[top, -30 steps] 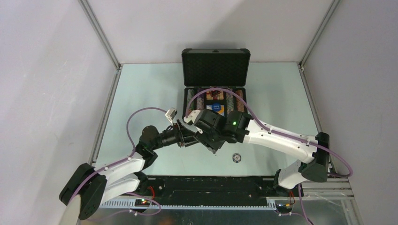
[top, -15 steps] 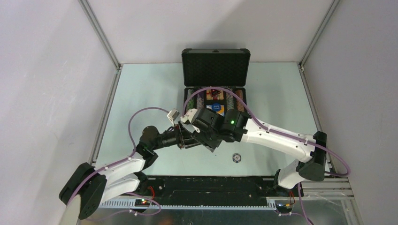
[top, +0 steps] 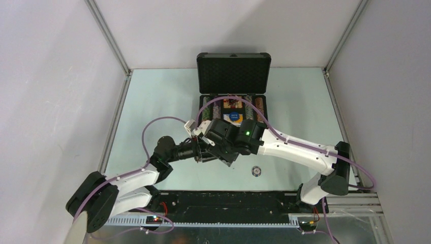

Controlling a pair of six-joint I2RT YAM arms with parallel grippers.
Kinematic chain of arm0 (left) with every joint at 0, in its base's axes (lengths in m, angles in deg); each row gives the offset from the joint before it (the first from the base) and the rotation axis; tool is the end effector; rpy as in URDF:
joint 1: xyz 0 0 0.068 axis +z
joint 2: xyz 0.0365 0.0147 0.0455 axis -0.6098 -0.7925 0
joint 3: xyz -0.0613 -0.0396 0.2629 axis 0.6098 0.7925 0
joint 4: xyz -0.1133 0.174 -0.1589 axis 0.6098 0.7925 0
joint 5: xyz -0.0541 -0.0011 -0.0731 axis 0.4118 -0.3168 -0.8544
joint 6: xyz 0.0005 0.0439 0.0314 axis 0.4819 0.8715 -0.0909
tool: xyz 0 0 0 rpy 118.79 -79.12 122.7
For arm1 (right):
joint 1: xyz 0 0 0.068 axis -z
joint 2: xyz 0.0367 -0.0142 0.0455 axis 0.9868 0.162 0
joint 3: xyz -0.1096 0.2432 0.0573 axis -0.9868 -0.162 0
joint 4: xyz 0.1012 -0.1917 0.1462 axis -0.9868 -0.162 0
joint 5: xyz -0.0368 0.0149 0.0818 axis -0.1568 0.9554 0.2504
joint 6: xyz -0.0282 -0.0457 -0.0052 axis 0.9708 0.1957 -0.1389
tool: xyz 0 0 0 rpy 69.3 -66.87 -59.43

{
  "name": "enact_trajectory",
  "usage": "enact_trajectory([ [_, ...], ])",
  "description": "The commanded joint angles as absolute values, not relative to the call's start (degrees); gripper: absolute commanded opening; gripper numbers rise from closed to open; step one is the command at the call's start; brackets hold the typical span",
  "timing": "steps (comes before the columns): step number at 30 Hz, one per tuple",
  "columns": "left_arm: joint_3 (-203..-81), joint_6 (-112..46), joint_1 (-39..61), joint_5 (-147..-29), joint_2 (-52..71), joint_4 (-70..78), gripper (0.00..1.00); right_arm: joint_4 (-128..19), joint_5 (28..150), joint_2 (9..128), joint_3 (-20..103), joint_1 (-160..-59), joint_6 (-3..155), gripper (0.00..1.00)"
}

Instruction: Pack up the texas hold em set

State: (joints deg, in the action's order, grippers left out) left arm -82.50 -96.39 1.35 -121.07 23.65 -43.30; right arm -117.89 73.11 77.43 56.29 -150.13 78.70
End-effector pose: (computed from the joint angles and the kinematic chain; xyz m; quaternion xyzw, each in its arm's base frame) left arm 0.1476 -0.1371 0.2019 0.0174 0.7034 -0.6894 0.1724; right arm 0.1148 0.2911 0.3420 -0.5091 0.8267 0.0780 0.2268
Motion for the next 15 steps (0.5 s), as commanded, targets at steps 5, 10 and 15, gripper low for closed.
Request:
enact_trajectory([
  [5,-84.7,-96.8,-0.1,-123.2,22.5,-48.5,0.61,-114.7,72.3,78.9,59.8,-150.6,79.9,0.00],
  [10,-84.6,-97.2,-0.1,-123.5,21.8,-49.4,0.57,-114.7,72.0,79.2,59.9,-150.6,80.0,0.00],
  [15,-84.5,-97.9,-0.3,-123.7,21.3,-50.7,0.52,-114.3,71.4,79.2,59.8,-150.7,80.1,0.00],
])
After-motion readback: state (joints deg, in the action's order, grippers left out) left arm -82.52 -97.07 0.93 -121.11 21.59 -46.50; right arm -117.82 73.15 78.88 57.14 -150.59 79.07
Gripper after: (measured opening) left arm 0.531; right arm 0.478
